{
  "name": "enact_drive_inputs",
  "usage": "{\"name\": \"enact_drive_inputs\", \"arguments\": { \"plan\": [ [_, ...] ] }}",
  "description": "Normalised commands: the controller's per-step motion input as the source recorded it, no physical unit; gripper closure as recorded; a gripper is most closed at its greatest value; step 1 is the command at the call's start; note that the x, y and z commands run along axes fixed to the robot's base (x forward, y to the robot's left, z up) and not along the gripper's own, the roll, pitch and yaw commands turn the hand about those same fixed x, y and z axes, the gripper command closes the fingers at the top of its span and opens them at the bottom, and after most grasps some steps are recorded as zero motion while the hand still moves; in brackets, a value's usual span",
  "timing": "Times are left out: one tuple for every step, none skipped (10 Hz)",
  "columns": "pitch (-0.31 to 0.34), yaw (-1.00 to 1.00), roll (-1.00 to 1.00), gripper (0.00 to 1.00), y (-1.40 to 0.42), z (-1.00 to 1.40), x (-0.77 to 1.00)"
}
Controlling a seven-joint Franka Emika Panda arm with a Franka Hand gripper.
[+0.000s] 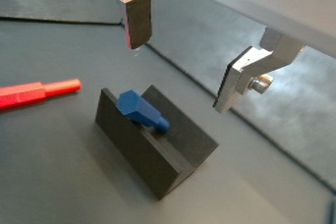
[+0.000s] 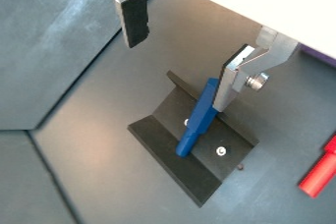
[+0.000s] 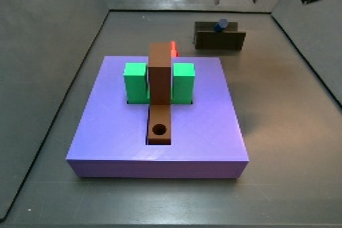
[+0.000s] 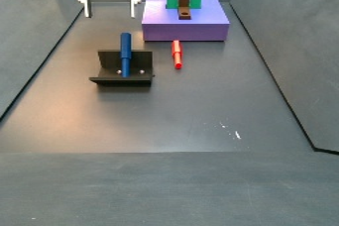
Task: Pick up the blue object. Move up. Place the blue object on the fixture. Regrasp the blue object. Move to above the board. Insert the blue object.
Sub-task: Regrasp the blue object.
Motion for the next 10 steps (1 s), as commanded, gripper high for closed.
{"name": "enact_drive_inputs", "arguments": {
  "plan": [
    [0.0, 0.0, 0.03, 0.0, -0.01, 0.0, 0.0],
    [0.034, 0.0, 0.0, 0.0, 0.0, -0.19, 0.11],
    [0.0, 0.02, 0.12, 0.0, 0.07, -0.45, 0.0],
    [-0.111, 0.27, 0.09, 0.0, 0.17, -0.5, -0.04],
    [0.0, 0.34, 0.33, 0.0, 0.0, -0.35, 0.0],
    [0.0, 0.22, 0.84, 0.0, 0.0, -0.37, -0.08],
    [0.097, 0.22, 1.0, 0.0, -0.07, -0.27, 0.0],
    [0.211, 0.15, 1.0, 0.0, -0.12, -0.22, 0.01],
    [0.214, 0.0, 0.65, 0.0, -0.1, -0.31, 0.12],
    [0.0, 0.0, 0.0, 0.0, 0.0, -0.1, 0.0]
  ]
}}
